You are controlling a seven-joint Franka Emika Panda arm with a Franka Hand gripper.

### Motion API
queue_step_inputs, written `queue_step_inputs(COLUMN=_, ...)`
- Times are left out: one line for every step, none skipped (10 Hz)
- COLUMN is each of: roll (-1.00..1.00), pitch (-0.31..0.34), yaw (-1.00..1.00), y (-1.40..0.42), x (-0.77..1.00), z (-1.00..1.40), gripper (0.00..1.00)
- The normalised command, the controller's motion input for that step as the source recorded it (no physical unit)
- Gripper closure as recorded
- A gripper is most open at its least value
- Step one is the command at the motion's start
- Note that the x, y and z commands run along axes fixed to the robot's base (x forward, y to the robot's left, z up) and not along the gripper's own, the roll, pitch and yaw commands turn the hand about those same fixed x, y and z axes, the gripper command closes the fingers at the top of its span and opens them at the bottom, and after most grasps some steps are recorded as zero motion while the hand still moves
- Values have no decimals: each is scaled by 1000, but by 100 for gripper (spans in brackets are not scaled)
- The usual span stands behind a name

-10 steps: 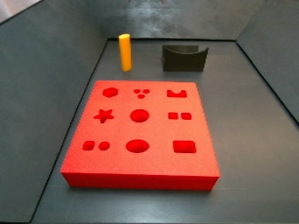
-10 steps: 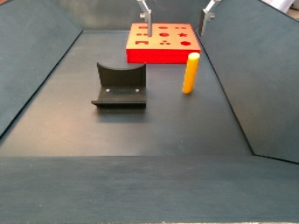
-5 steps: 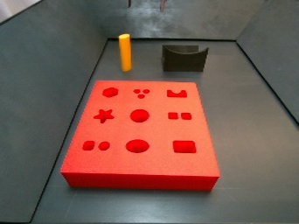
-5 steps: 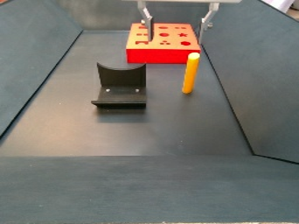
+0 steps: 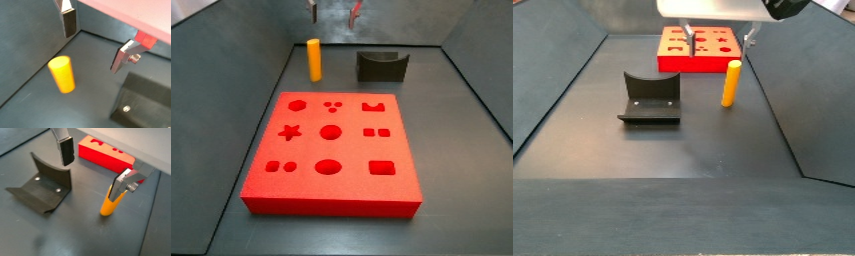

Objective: Pick up the oval object. Move up. Move to above the board. Insert the oval object.
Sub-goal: Pick up the oval object.

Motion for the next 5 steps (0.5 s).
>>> queue_step_inputs(roll=4, pitch=-46, yaw=-229, y=-323, x=-369, z=-251, gripper=0)
queue_step_inputs(roll=0, pitch=-49, yaw=-209, y=-214, x=-503, z=-297, gripper=0)
queue_step_inputs(roll=0, pitch=-44, yaw=-126, y=-54, x=-563, z=-289, gripper=0)
queue_step_inputs(roll=0, pitch=-63, yaw=-86, y=0, x=-531, z=-234, gripper=0)
queue_step_inputs(roll=-3, pitch=-60, yaw=-80, y=0, x=-463, z=-166, gripper=0)
